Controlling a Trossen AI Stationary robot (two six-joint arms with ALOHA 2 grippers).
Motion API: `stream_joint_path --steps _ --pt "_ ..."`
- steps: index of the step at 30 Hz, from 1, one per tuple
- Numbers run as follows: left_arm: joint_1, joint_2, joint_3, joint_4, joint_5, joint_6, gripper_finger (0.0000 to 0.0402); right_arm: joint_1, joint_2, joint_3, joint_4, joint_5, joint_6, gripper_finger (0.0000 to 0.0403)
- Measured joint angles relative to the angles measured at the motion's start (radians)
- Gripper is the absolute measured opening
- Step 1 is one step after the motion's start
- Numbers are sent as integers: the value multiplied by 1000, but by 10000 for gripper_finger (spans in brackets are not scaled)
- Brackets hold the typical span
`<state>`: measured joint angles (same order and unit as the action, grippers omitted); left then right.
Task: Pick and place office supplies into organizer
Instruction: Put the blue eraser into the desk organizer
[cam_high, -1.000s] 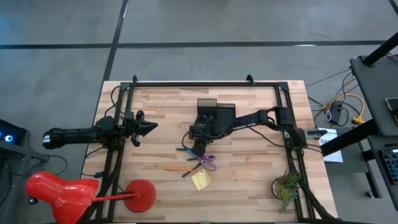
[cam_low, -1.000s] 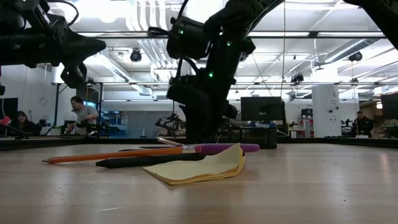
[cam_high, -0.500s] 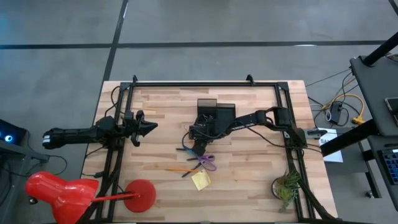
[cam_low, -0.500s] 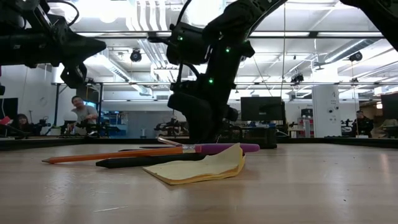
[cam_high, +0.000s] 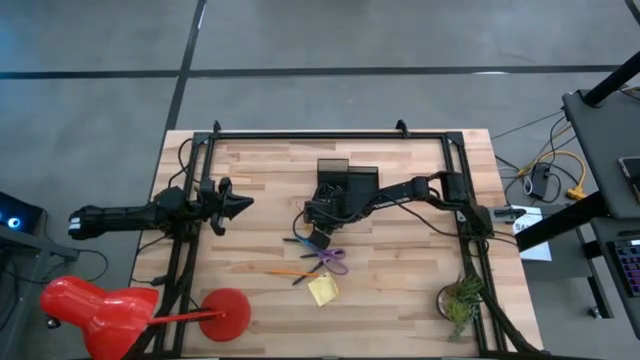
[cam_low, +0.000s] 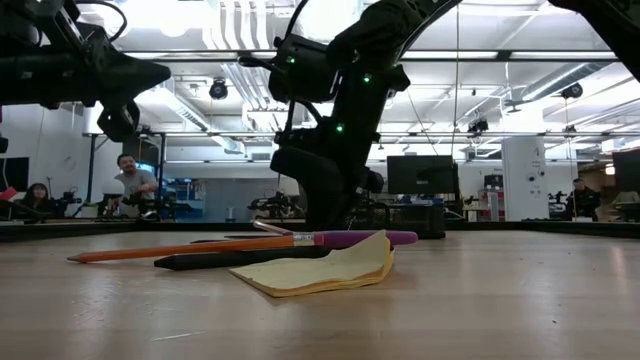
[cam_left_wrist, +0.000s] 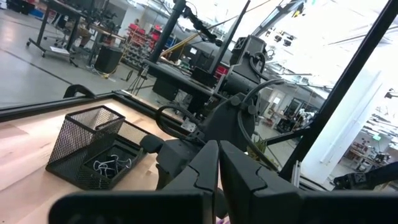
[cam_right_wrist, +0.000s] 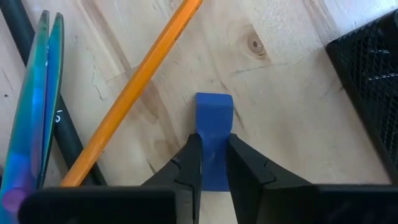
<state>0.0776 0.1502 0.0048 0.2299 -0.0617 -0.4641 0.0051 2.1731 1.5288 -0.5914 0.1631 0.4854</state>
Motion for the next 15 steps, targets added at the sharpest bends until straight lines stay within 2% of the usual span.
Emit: stream_joint_path --steps 15 --pt "0 0 0 0 0 0 0 3 -9 64 -53 -21 -34 45"
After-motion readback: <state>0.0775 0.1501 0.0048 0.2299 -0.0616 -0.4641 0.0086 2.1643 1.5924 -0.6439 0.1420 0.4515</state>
